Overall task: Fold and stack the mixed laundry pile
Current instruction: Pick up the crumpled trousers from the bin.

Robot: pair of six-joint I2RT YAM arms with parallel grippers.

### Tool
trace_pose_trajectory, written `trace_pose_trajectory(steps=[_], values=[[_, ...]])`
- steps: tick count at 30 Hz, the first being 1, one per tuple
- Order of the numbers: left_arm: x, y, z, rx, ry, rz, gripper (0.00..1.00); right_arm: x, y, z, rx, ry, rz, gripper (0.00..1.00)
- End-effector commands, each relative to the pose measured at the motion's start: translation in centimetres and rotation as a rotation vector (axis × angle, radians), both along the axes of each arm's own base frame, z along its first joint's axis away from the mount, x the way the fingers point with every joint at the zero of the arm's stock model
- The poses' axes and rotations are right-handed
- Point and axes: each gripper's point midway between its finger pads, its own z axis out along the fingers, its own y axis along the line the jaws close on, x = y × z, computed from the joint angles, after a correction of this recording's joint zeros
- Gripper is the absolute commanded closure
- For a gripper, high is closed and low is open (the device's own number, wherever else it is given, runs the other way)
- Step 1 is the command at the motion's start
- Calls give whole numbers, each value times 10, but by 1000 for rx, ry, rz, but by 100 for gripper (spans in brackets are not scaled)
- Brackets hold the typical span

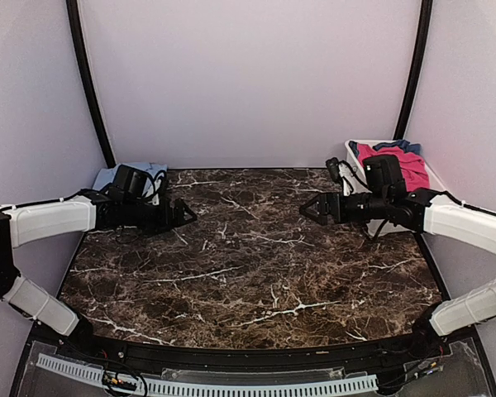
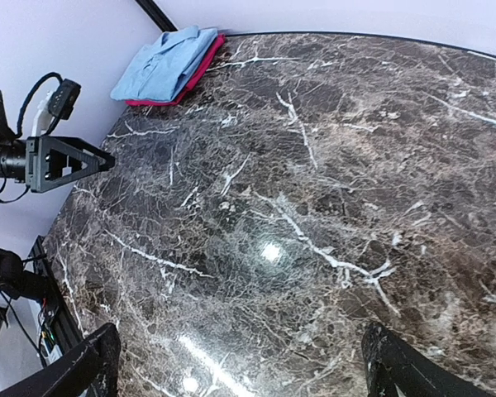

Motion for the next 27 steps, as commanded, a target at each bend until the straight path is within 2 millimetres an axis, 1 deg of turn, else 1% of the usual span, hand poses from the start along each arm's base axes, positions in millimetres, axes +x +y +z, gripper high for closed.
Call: trace_pose_trajectory(steps=[1,2,3,5,6,7,8,9,10,12,13,14,15,17,19,24,26,27], values=[[6,1,45,-4,-103,-9,1,27,-28,46,-34,-104,-79,1],[6,1,49,-1,-113,-14,1,34,-39,63,-31,-134,-108,1],[7,1,55,2,-117,-15,1,41,-51,74,-31,-149,-137,1],[7,2,65,8,-137,-17,1,56,-82,92,-40,-170,-210,1],[8,3,73,5,-154,-12,1,63,-98,98,-47,-170,-250,1],[8,4,75,9,-154,-11,1,73,-120,103,-53,-167,-308,1],[8,4,82,4,-167,-10,1,79,-134,107,-62,-162,-347,1],[7,4,84,4,-163,-11,1,84,-149,109,-74,-156,-390,1],[8,3,89,0,-171,-12,1,88,-165,110,-87,-145,-433,1],[6,3,91,0,-165,-16,1,97,-194,112,-108,-136,-514,1],[6,4,92,0,-166,-14,1,100,-205,112,-122,-137,-544,1],[5,4,92,2,-164,-13,1,104,-224,110,-139,-129,-594,1],[5,5,92,4,-167,-12,1,108,-236,109,-160,-126,-631,1],[4,6,91,10,-164,-9,1,116,-254,101,-206,-109,-686,1],[4,7,92,10,-166,-5,1,123,-267,91,-236,-85,-721,1],[4,7,91,8,-164,-5,1,146,-285,68,-290,-48,-781,1],[4,6,92,5,-165,-8,1,156,-298,62,-342,-42,-825,1],[5,5,92,4,-166,-9,1,168,-318,48,-434,-4,-889,1]])
